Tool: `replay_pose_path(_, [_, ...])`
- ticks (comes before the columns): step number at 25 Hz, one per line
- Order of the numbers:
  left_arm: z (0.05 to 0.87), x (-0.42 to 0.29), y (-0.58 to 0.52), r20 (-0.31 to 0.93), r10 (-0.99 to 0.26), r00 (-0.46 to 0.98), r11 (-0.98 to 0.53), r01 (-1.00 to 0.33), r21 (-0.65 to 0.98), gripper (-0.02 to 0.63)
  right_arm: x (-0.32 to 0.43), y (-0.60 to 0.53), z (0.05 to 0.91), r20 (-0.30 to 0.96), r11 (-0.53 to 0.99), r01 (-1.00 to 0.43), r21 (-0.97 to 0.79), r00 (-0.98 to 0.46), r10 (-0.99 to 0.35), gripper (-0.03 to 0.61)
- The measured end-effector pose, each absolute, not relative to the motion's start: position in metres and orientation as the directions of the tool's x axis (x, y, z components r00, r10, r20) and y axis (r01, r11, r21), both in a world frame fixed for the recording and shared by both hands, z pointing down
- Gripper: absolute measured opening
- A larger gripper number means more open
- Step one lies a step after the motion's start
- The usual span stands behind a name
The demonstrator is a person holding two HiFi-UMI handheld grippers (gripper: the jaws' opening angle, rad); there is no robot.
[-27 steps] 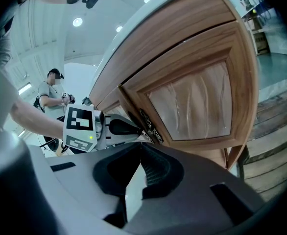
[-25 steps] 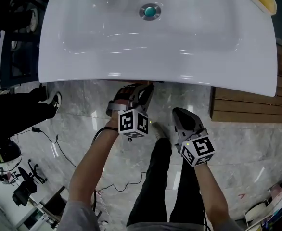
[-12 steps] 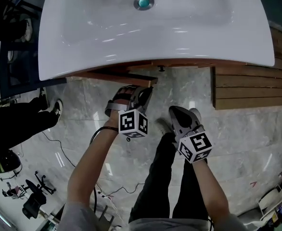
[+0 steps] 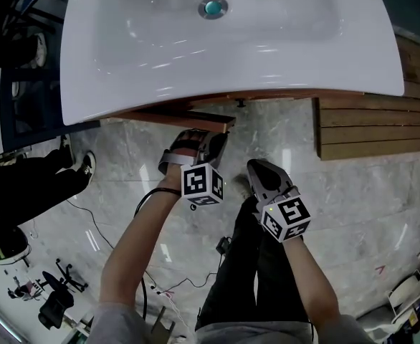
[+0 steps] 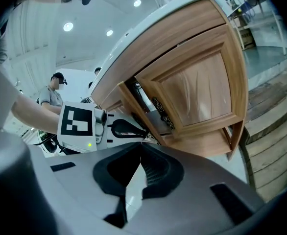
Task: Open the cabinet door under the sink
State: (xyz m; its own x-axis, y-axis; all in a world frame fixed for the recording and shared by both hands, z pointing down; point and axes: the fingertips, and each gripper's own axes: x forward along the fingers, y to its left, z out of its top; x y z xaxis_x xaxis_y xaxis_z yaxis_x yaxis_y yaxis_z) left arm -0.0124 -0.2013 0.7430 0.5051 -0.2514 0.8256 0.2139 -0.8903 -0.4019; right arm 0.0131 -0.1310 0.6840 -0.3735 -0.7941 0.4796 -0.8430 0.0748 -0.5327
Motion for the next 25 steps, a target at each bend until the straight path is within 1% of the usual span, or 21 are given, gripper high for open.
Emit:
replay_pose_path(9, [0.74,-0.017,-0.198,0.829,-0.231,0.51,-0.883,0.249,-0.399,0.034,0.022,-0.155,0.69,0.469,0.071,-0.835,-0.545,-0.374,-0.8,0.011])
replay_pose_path(15, [0.742,-0.028,-0.186,0.822,-0.21,0.53,-0.855,0.308,-0.417,0.034,0.0,-0.149,0.702,0.465,0.046,-0.834,-0.549,-0.351,-0.813,0.011])
replay_pose_path(25, [0.744,-0.076,-0.143,0.814,-0.115,0.57,-0.759,0.478,-0.442,0.034,-0.064,-0.103,0.719,0.472,-0.105,-0.84,-0.533,-0.192,-0.861,0.011])
